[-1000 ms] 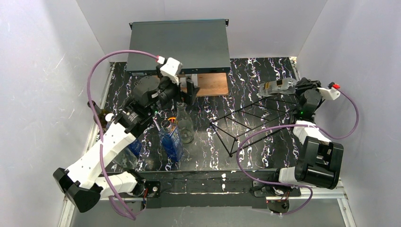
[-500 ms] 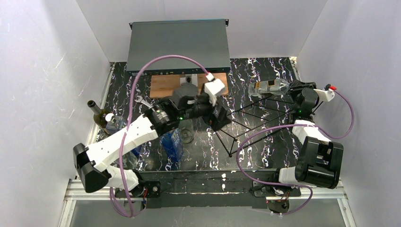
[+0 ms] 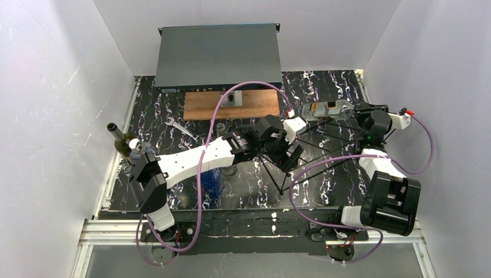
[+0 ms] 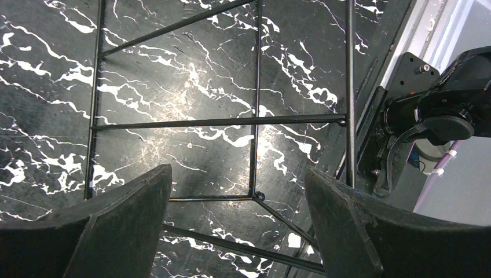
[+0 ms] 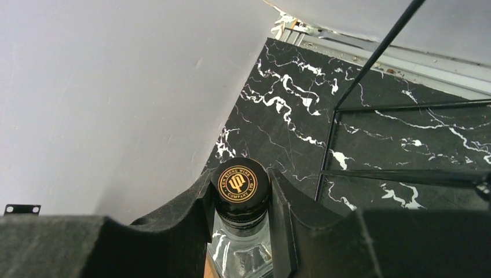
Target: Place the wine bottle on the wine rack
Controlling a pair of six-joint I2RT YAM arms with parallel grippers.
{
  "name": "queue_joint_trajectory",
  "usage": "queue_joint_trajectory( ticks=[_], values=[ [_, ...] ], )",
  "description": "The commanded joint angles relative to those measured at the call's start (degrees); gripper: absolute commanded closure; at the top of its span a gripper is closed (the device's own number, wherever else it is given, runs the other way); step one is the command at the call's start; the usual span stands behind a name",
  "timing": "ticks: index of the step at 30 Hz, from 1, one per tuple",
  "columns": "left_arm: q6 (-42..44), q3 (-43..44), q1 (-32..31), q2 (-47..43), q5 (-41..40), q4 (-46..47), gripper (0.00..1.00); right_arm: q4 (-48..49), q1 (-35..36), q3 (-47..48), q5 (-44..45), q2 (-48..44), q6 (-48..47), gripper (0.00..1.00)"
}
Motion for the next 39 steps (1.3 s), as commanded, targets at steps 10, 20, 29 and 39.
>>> queue_joint_trajectory(
  ticks=[10, 20, 29, 39],
  values=[
    [-4.08, 1.56, -2.07, -3.06, -1.97, -0.49, 0.09, 4.84, -1.42, 1.11, -0.98, -2.93, 10.22, 0.99],
    [-4.32, 16.9, -1.85, 1.14, -0.47, -15.69, 0.02, 5.6, -1.42, 1.85, -3.32, -1.99, 13.97, 0.99],
    [-3.98, 15.76, -2.37, 2.96, 11.74, -16.47, 0.09, 5.65, -1.42, 2.2, -2.17, -4.21, 20.24, 0.99],
    [-5.26, 11.22, -3.65, 2.52, 10.65, -13.5, 0.17, 4.19, -1.75, 1.18, 0.1, -7.69, 24.04, 0.99]
  ],
)
